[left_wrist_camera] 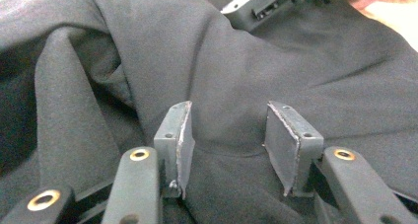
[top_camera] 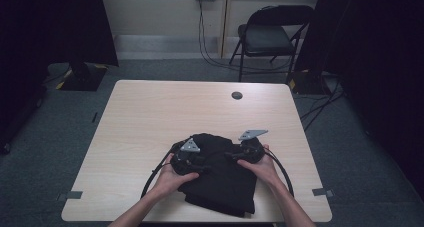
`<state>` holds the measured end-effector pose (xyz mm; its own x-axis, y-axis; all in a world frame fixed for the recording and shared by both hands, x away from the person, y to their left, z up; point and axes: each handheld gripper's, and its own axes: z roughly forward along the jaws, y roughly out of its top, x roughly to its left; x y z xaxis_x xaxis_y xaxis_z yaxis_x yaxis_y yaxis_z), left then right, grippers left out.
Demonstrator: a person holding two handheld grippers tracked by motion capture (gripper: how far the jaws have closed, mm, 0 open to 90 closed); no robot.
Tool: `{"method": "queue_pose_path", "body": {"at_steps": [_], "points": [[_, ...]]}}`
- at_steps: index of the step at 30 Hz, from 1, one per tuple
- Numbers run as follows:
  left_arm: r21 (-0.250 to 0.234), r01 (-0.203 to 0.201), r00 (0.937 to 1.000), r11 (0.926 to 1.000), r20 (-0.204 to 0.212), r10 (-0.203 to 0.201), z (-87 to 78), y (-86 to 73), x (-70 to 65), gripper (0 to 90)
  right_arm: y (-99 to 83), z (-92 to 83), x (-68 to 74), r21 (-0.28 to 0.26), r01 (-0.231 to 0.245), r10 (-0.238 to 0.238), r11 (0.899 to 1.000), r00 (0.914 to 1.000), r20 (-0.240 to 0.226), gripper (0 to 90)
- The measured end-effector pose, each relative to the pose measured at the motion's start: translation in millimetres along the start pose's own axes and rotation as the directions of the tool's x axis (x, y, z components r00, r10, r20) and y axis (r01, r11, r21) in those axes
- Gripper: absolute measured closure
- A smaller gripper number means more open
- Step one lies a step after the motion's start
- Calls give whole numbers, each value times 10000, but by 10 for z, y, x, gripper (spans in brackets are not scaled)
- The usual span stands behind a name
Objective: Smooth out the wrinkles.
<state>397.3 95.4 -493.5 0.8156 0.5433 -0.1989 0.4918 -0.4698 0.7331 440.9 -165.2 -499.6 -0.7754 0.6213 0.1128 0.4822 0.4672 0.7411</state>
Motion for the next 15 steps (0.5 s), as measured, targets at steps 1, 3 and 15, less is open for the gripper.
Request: {"method": "queue_pose_path", "body": {"at_steps": [1, 3, 15], "points": [[37, -28, 10000, 10000, -16, 28, -1, 2, 0, 535, 4, 0, 1, 19, -15, 15, 10000, 9999, -146, 559], [61, -52, 10000, 10000, -78, 52, 0, 2, -9, 537, 1, 1, -2, 5, -137, 137, 9999, 9994, -315, 617], [-229, 134, 9997, 9996, -209, -139, 33, -19, -80, 507, 71, -92, -2, -275, -335, 324, 9991, 9987, -395, 763]]}}
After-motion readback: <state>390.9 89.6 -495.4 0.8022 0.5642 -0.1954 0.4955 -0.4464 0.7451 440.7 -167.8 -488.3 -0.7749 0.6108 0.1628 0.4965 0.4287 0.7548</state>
